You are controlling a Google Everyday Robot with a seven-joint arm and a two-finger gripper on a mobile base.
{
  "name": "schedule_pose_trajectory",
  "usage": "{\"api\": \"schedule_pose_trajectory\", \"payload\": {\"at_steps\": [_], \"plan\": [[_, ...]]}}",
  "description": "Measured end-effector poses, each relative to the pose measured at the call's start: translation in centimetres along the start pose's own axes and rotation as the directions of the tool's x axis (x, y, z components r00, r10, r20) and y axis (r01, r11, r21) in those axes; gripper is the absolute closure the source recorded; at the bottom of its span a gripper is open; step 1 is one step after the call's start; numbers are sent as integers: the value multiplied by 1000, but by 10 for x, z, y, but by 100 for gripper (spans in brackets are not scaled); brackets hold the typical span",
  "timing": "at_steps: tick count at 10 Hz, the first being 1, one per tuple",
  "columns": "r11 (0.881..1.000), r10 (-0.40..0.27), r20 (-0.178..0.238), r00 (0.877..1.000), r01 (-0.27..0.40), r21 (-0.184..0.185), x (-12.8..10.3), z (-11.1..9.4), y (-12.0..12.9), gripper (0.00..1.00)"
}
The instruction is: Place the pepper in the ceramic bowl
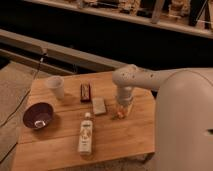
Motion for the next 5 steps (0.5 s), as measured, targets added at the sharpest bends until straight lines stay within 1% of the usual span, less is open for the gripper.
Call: {"api": "schedule_pose_trajectory", "payload": {"at_steps": [2,3,4,5], "plan": [[999,-28,28,999,28,-24,-3,-14,10,100],[998,-52,44,998,53,-32,-2,-23,17,100],[996,-78,51,996,80,-33,1,-30,23,100],[992,-121,57,991,123,-34,7,-40,32,100]]}}
